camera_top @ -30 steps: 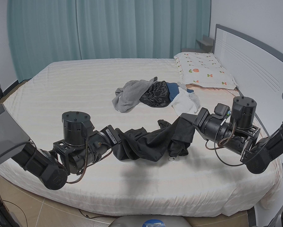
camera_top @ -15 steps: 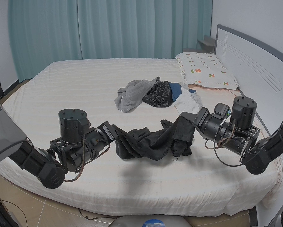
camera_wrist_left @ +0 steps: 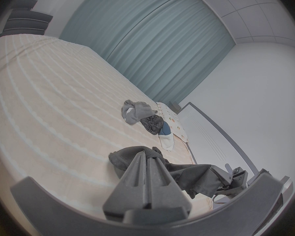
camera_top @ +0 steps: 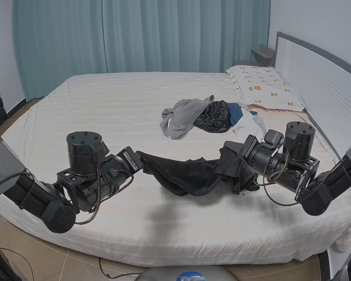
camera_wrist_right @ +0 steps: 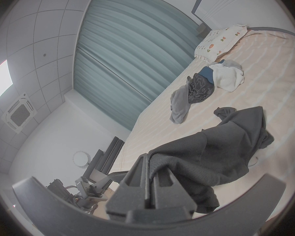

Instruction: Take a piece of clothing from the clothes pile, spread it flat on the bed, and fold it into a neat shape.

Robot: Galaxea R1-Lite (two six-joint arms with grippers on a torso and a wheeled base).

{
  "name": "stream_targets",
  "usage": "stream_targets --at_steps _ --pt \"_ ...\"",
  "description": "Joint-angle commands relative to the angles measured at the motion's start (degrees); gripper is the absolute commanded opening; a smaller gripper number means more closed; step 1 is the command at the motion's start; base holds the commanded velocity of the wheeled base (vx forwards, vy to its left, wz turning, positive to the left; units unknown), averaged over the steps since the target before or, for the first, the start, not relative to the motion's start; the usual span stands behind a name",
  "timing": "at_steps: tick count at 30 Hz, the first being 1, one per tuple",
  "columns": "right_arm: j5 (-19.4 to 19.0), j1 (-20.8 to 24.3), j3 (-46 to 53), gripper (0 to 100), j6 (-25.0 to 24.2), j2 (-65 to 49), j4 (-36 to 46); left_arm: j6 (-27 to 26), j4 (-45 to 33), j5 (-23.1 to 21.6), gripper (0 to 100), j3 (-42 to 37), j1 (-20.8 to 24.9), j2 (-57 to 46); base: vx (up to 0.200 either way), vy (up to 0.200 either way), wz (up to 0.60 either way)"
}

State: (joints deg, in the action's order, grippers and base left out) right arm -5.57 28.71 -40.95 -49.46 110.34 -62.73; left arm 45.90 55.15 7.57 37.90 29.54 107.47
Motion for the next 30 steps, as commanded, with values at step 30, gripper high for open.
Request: stream_targets --at_steps 30 --pt "10.84 0.38 -3.44 0 4.46 2.60 -1.60 -0.02 0.13 0.16 0 0.16 -0.89 -1.04 0.000 0.200 0.00"
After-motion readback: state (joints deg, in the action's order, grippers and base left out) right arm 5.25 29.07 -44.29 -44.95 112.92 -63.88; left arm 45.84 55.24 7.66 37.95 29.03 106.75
